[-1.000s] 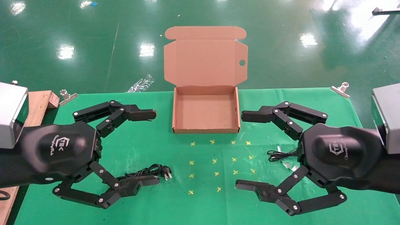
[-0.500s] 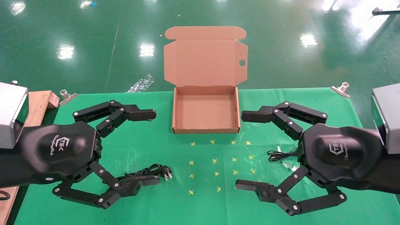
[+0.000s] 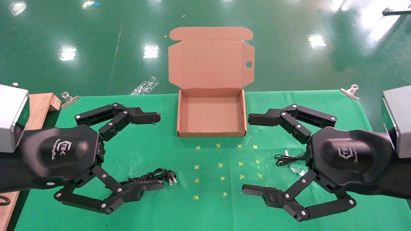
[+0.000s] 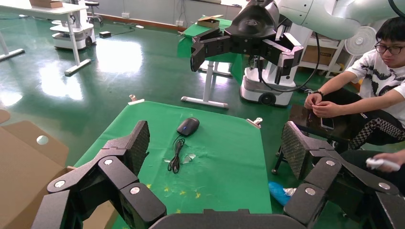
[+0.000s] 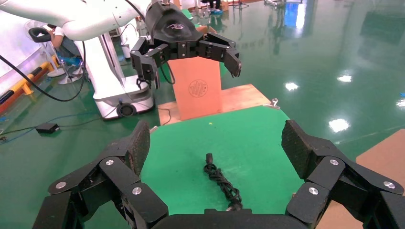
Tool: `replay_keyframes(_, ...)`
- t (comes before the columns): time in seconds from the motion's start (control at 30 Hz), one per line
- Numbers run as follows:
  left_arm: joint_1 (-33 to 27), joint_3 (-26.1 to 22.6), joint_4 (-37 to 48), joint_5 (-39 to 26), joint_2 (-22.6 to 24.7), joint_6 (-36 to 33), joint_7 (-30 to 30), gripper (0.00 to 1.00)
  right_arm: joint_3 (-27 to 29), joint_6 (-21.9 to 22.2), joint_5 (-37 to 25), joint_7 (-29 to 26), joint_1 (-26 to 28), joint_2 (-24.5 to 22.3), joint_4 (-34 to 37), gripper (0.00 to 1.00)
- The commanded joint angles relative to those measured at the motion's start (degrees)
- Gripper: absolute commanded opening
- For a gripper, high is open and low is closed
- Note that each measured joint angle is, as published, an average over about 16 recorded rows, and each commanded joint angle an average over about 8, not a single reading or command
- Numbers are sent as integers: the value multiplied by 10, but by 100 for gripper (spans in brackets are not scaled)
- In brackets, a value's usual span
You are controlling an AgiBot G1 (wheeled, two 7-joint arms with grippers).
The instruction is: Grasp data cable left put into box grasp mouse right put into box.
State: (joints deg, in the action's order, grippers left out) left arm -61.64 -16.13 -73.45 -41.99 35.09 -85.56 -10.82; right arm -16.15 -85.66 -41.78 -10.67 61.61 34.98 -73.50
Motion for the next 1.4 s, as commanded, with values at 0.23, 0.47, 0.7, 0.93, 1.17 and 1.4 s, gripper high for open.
replay_keyframes(0.23,0,0,0,0,0,0,0,100,0,0,0,0,0,0,0,100)
replay_keyframes(0.47,-7,-5,-14,-23,-8,-8,11,100,-9,-1,-30,-5,7,-13,-11,100)
replay_keyframes(0.7,-70,-79,-41,-200,-12,-32,59,100,-51,1,-174,-33,53,-55,-40,100)
replay_keyframes(0.93,-122,-173,-42,-406,29,-5,40,100,-65,13,-210,-55,53,-73,-42,100)
replay_keyframes(1.17,-128,-235,-40,-567,91,41,-63,100,-57,23,-203,-52,43,-89,-44,100)
replay_keyframes(1.4,-123,-271,-36,-684,146,79,-156,100,-51,20,-196,-51,43,-105,-44,100)
